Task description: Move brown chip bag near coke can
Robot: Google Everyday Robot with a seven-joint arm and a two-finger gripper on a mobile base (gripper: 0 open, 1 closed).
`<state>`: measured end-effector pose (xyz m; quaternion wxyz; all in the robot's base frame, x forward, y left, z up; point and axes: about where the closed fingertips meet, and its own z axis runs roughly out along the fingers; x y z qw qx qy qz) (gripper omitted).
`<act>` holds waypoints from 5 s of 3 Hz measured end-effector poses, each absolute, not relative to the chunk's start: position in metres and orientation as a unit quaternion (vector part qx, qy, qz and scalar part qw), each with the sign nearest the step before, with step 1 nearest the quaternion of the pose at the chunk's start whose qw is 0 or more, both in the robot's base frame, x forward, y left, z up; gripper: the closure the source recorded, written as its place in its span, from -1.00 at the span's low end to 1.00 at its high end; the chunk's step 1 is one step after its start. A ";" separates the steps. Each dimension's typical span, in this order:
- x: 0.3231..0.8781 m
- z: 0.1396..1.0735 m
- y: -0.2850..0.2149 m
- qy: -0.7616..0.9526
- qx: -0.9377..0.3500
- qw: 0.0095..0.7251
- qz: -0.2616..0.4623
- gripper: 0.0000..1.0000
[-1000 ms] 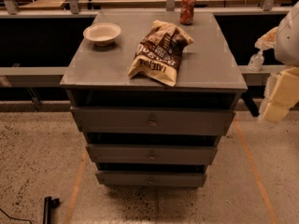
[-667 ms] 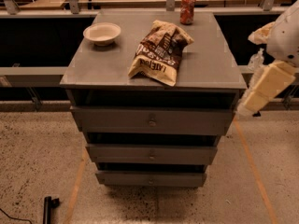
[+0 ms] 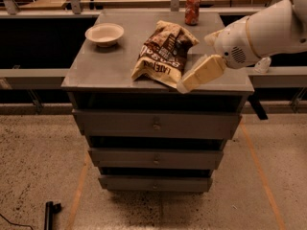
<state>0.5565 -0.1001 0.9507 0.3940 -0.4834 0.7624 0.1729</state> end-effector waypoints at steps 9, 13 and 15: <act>0.704 0.851 0.004 0.807 -0.268 0.500 0.167 0.28; 0.721 0.865 -0.019 0.801 -0.260 0.526 0.120 1.00; 0.754 0.934 -0.049 0.748 -0.271 0.605 0.030 1.00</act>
Offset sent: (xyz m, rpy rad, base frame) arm 0.0175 0.0033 0.0107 0.0337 -0.0568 -0.0393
